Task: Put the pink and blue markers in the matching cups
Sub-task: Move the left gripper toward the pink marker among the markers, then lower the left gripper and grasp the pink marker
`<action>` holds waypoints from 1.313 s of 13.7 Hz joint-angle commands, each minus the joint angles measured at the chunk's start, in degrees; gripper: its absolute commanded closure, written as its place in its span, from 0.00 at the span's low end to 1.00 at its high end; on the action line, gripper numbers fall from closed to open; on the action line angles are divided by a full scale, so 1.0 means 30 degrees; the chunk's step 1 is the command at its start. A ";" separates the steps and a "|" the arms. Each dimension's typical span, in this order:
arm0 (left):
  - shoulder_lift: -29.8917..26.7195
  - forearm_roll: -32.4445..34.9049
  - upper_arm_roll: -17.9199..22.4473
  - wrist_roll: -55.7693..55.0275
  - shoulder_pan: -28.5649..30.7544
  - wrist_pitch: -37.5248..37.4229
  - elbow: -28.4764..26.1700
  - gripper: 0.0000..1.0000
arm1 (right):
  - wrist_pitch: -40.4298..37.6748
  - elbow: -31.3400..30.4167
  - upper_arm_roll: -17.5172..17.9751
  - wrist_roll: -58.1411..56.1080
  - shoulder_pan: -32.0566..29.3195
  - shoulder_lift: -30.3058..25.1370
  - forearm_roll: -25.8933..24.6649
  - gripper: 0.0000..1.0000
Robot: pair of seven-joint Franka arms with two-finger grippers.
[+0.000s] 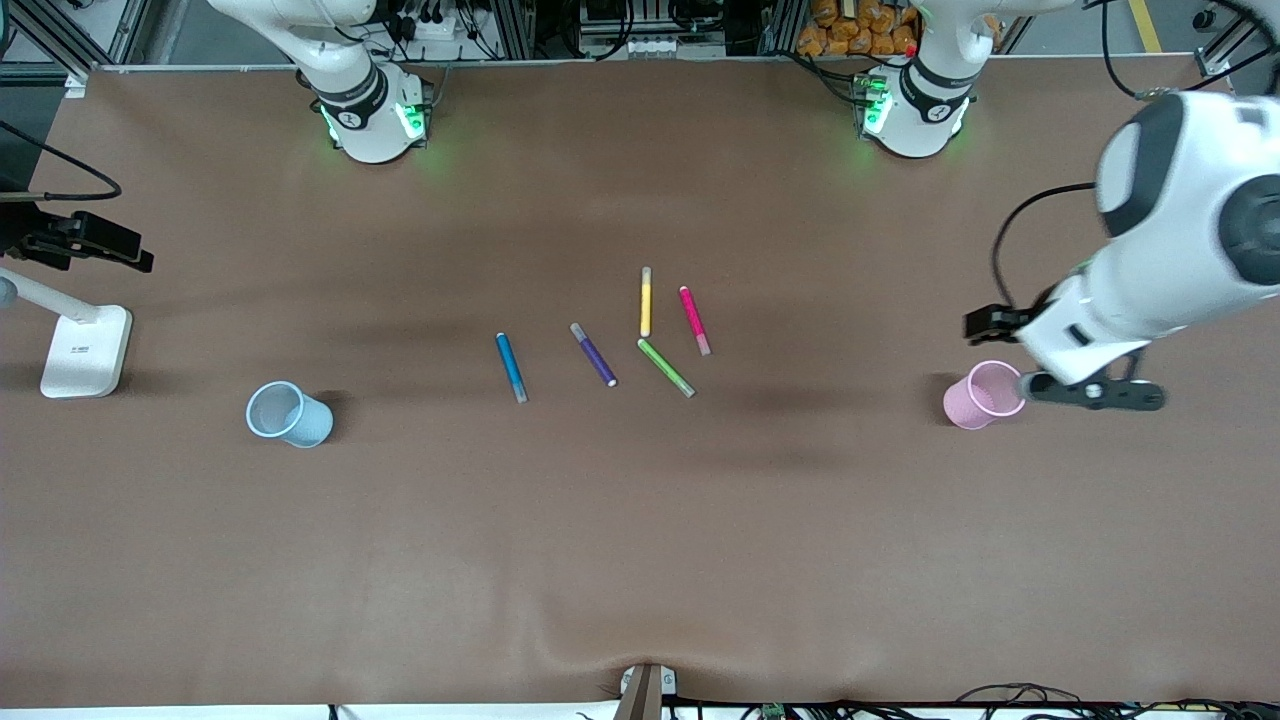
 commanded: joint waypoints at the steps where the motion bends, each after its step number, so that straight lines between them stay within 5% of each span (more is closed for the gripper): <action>1: 0.1239 -0.0420 0.0025 -0.1378 -0.1210 0.0572 0.0669 0.00 | 0.0053 -0.0046 0.0277 -0.0109 -0.0443 -0.0059 0.0183 0.00; 15: 0.6572 -0.1361 0.0054 -1.2945 -0.7248 0.5615 0.0288 0.00 | 0.0082 -0.0046 0.0277 -0.0109 -0.0414 -0.0001 0.0183 0.00; 18: 0.6897 -0.1302 0.0054 -1.4530 -0.8157 0.7684 -0.1170 0.00 | 0.0082 -0.0046 0.0277 -0.0109 -0.0414 -0.0001 0.0183 0.00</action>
